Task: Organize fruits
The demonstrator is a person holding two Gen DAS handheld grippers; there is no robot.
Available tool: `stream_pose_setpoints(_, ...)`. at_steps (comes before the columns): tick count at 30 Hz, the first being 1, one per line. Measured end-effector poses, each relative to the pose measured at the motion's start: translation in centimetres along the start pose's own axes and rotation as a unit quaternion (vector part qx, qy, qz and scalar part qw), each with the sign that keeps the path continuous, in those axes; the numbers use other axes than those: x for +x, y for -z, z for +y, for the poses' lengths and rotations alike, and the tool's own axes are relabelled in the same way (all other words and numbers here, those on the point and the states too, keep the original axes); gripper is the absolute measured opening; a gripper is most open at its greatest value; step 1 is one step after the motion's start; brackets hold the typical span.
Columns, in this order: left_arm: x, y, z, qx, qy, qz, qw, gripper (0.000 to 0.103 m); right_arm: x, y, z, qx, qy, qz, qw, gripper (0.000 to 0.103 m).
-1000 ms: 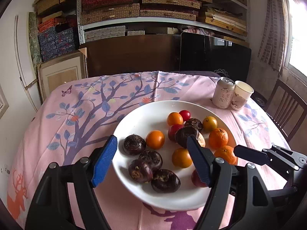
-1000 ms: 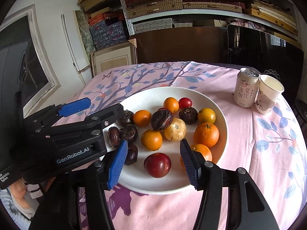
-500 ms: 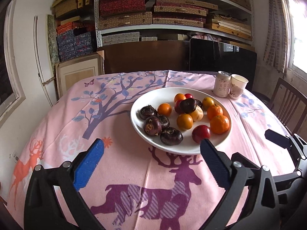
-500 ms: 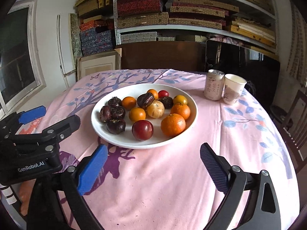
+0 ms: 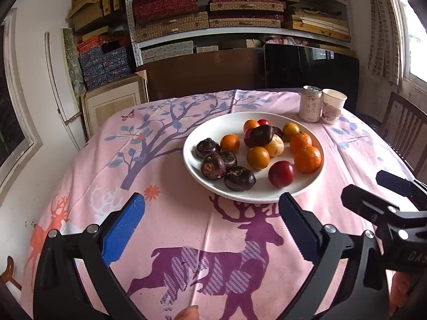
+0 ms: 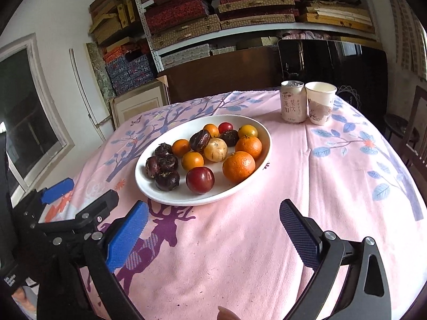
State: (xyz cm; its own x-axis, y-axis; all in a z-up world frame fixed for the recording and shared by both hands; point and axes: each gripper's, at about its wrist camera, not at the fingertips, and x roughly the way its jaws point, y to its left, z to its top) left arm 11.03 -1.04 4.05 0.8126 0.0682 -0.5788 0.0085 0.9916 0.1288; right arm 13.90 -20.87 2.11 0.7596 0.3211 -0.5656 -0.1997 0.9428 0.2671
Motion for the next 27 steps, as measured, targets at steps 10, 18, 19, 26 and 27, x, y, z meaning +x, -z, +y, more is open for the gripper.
stream_pose_setpoints(10, -0.4, -0.2, 0.4, -0.012, -0.005, -0.003, 0.9999, 0.098, -0.2, -0.1, -0.6, 0.019, -0.003, 0.0, 1.0, 0.099)
stream_pose_setpoints(18, -0.3, -0.4, 1.6, -0.034, 0.001, 0.0, 0.9994, 0.098, 0.3, 0.3, 0.2, -0.009, 0.02, 0.011, 1.0, 0.099)
stream_pose_setpoints(19, -0.3, -0.4, 1.6, -0.034, 0.004, 0.001, 0.9994, 0.098, 0.3, 0.3, 0.2, -0.012, 0.021, 0.012, 1.0, 0.099)
stream_pose_setpoints(26, -0.4, -0.4, 1.2, -0.027, 0.006, 0.001, 0.9996, 0.098, 0.6, 0.8, 0.8, -0.027, 0.025, 0.018, 0.999, 0.099)
stream_pose_setpoints(27, -0.4, -0.4, 1.1, -0.026, 0.005, 0.001, 0.9997, 0.098, 0.6, 0.8, 0.8, -0.028, 0.025, 0.018, 0.999, 0.099)
